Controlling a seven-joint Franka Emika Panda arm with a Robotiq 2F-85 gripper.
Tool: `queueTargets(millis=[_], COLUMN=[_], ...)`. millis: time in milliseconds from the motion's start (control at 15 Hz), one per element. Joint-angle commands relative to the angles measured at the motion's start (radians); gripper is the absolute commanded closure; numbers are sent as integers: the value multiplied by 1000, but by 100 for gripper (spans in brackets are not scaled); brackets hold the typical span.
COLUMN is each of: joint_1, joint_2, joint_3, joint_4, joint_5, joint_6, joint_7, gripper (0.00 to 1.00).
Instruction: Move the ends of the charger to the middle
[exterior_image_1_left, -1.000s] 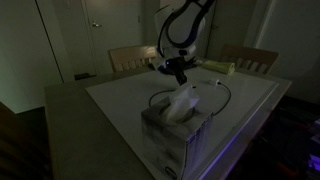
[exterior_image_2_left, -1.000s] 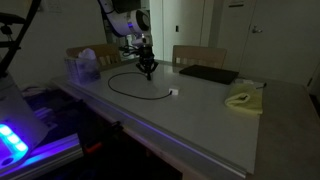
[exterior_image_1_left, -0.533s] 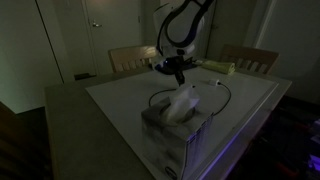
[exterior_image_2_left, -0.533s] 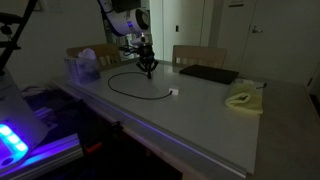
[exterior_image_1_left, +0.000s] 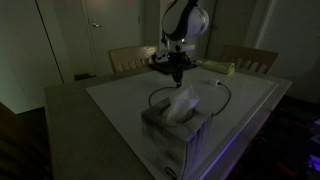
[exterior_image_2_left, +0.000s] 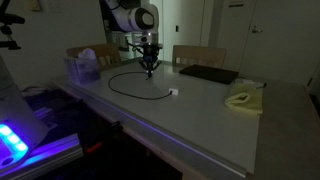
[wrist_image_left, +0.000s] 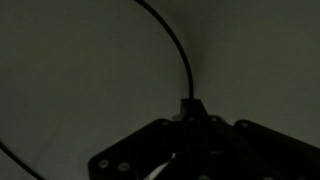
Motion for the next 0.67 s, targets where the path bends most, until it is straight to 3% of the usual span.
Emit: queueTargets(millis=[0, 67, 133, 267, 600], joint_1=[167, 218, 130, 197, 224], joint_2=[10, 25, 9, 24, 36], joint_3=[-159, -207, -132, -188, -217], joint_4=[-78, -84, -50, -65, -65], joint_5=[268, 356, 242, 321, 346], joint_6=[92, 91, 47, 55, 58], joint_7=[-1, -1, -1, 0, 3], gripper=[99, 99, 96, 96, 99])
